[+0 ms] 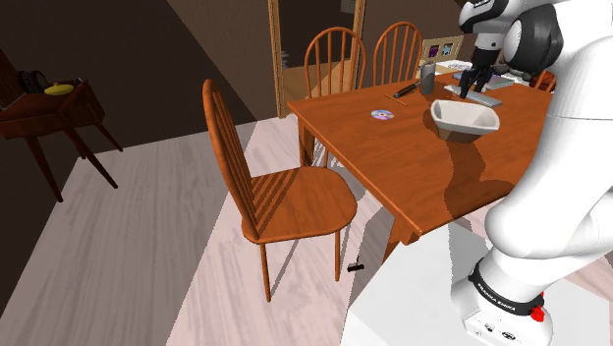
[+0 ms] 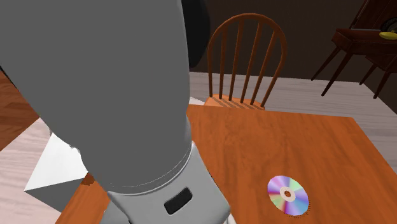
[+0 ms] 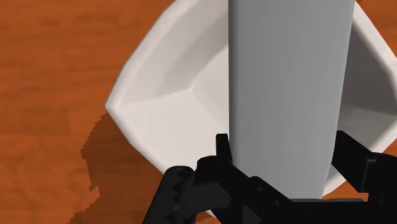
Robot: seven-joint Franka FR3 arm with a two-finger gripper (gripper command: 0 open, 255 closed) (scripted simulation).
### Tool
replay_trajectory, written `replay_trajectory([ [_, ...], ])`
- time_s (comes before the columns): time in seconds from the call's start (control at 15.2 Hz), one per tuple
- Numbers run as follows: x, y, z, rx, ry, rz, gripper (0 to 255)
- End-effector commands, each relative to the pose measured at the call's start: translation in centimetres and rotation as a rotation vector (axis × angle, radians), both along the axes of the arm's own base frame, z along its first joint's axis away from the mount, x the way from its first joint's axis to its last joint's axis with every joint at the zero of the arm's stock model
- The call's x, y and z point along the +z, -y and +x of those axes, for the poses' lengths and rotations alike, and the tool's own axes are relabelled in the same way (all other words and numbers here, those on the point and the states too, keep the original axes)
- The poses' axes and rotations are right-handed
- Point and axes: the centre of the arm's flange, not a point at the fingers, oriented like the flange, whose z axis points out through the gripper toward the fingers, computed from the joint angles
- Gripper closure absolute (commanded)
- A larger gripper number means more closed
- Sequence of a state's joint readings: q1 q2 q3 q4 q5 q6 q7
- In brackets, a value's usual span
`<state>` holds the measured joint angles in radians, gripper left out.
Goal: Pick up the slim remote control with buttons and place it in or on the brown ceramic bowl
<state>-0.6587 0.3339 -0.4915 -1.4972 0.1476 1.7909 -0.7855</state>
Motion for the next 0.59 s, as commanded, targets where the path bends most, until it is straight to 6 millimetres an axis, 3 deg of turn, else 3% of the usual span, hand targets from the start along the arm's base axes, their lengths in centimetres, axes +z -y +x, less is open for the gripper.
replay_trajectory([
  [0.0, -1.0, 0.1, -0.1, 0.001, 0.0, 0.0, 255],
  [0.53, -5.3, 0.1, -0.1, 0.001, 0.0, 0.0, 255],
])
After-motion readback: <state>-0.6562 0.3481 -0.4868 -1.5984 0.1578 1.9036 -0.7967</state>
